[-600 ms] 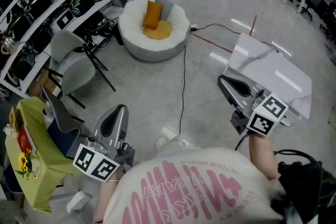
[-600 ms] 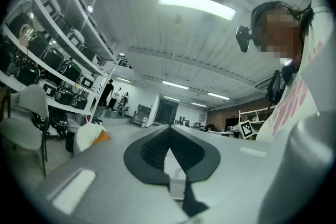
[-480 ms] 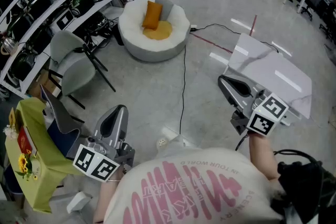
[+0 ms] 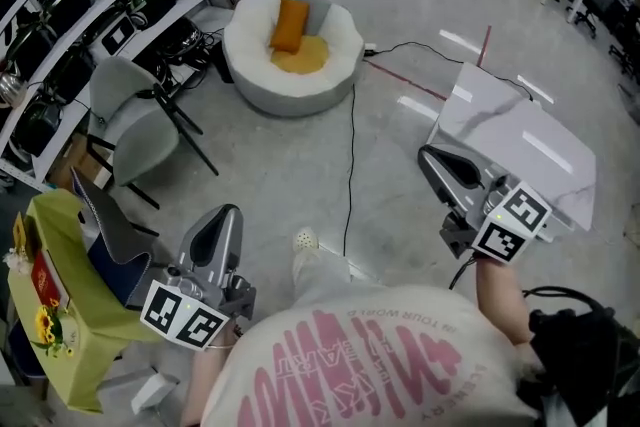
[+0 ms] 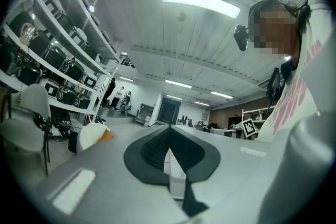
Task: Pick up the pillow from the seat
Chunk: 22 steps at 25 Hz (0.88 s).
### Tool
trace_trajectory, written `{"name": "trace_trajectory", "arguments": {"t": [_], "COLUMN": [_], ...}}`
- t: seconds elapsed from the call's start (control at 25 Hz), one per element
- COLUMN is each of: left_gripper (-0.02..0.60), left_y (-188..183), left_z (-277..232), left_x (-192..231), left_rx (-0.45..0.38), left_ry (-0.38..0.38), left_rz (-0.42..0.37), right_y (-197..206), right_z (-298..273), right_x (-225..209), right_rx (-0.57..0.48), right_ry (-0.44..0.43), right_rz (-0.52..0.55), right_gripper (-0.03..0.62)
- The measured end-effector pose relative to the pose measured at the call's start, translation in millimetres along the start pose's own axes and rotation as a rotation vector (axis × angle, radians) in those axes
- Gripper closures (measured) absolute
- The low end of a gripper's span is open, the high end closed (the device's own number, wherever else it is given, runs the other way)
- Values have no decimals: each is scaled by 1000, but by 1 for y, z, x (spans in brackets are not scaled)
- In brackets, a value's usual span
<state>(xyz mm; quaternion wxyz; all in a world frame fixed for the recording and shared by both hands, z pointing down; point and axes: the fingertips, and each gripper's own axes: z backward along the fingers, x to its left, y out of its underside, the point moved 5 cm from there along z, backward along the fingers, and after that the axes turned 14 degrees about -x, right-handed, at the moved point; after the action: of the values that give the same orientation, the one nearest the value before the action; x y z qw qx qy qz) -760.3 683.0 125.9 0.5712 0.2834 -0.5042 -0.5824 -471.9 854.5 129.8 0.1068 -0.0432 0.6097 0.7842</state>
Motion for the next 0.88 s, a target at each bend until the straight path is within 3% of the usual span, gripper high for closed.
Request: {"name": "trace_trajectory", "arguments": {"t": [0.32, 0.88], "left_gripper": [571, 571], "left_y": [11, -17], "left_z": [-60, -168], "left_x": [72, 226], "left_rx": [39, 52], "left_ry": [45, 110], "left_rz": [-18, -43], "right_y": [13, 28], "right_z": [-66, -224], "right_x": [-46, -105], "right_rx": [8, 17], "right_ry": [66, 118], "right_rz": [-34, -13], "right_gripper": [588, 588]}}
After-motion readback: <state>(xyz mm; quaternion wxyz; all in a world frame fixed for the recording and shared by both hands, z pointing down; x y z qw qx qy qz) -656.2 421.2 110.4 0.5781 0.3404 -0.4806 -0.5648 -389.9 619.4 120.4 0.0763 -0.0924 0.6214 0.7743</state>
